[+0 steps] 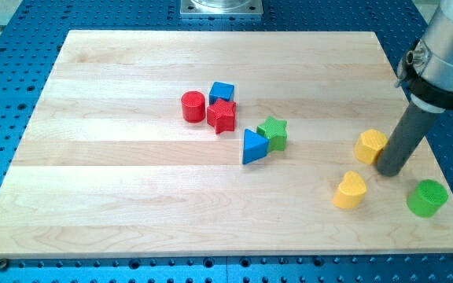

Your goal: Point your arm at the right center of the board

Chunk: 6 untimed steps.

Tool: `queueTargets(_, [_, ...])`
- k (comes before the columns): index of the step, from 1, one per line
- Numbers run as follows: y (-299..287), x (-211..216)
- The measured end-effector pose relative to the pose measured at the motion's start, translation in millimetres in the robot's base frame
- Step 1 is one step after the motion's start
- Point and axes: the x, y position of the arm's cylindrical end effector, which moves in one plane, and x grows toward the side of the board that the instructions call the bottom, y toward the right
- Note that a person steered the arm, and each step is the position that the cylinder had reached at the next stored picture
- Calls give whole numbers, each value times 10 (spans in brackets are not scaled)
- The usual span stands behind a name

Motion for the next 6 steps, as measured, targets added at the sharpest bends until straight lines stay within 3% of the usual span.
queueTargets(6, [317, -841])
